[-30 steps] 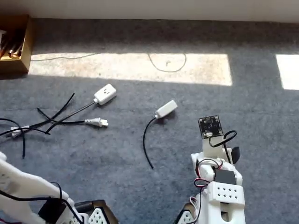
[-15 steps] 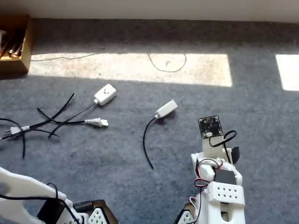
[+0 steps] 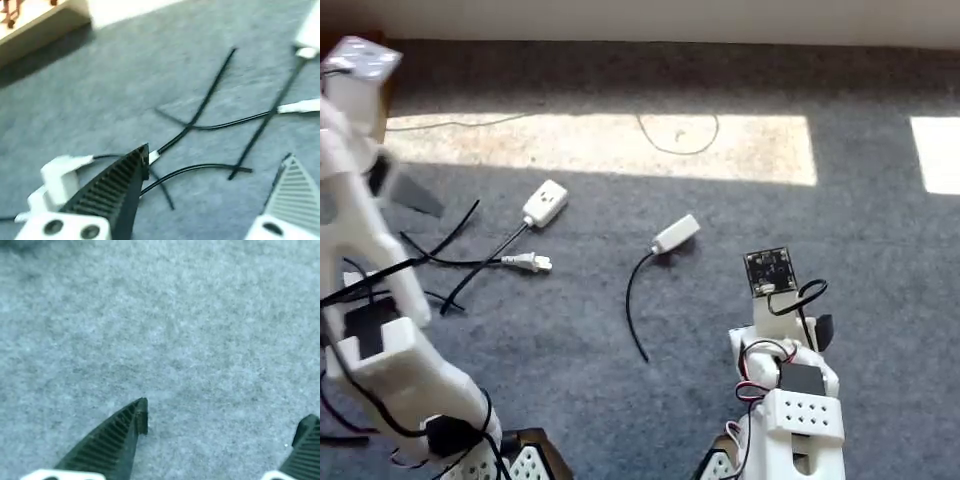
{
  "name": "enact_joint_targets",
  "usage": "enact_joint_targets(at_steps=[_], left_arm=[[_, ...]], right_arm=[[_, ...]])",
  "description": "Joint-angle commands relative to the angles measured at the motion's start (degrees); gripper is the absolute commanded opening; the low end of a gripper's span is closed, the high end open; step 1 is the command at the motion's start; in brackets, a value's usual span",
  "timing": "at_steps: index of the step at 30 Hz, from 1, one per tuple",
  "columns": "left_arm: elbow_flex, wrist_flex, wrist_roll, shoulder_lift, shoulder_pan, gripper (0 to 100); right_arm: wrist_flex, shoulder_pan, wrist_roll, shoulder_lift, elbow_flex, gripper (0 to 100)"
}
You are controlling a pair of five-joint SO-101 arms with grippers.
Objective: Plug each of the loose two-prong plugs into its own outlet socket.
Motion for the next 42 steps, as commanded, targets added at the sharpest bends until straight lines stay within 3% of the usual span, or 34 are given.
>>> enact_joint_targets(at_steps=[1,5,12,17,27,38,42], left_arm=[[6.29,-5.19,5.36,-0.92,18.51,39],[8.92,-14.33,10.81,4.97,28.62,39],[6.64,-15.91,11.69,12.7,42.59,37],[0.31,-15.74,11.87,16.31,42.07,31],[-20.26,-17.14,11.87,31.16,42.51,30],[-39.6,-0.09,11.87,43.38,52.35,30],[-40.92,1.23,12.48,43.65,54.99,30]], right_arm=[[0.31,-0.4,0.53,-0.84,-0.13,42.9],[0.31,-0.4,0.53,-0.84,-0.22,42.9],[0.22,-0.4,0.53,-0.92,-0.22,42.9],[0.13,-0.4,0.53,-0.92,-0.22,42.9],[0.13,-0.48,0.53,-0.92,-0.22,42.9],[0.04,-0.48,0.53,-0.92,-0.22,42.9],[0.04,-0.48,0.53,-0.92,-0.22,42.9]])
